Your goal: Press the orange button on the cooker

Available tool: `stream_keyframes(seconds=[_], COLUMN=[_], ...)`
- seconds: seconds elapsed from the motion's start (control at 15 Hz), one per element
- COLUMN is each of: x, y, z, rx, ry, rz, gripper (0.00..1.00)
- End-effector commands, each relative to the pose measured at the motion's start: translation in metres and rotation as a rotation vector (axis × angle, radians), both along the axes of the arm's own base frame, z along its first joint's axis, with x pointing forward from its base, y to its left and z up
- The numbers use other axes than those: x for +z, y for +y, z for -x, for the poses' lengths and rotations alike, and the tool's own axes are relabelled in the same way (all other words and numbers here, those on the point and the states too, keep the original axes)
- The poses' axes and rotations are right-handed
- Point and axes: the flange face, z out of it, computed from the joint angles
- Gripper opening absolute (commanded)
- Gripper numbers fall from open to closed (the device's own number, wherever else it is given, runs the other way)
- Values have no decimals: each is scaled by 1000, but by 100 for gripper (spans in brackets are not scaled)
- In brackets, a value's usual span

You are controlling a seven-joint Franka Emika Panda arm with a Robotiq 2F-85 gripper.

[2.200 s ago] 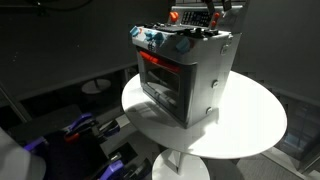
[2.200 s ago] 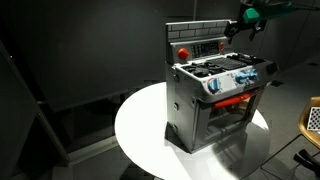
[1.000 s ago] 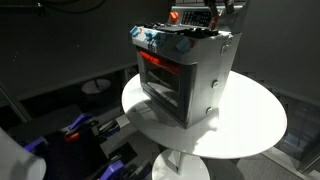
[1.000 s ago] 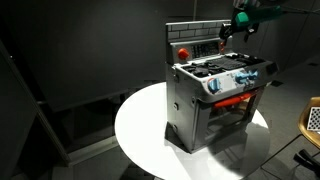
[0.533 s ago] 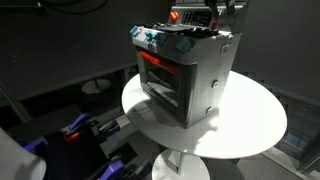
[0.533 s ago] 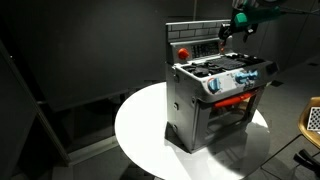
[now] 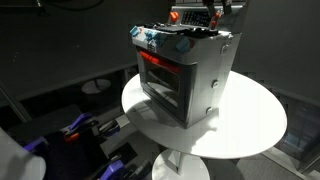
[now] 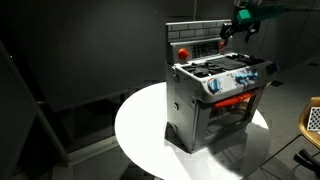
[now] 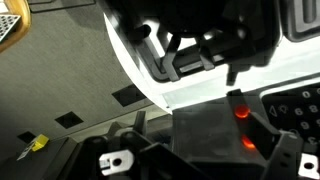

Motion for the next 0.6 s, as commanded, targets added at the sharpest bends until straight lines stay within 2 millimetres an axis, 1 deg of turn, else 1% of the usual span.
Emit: stream_keyframes(seconds=[0.0,0.2,0.53], x=[17,28,45], y=[3,5,12], z=[21,37,70], rx=[33,55,130], ry=[63,126,221], rz=[-49,-79,-137], gripper=[100,100,100])
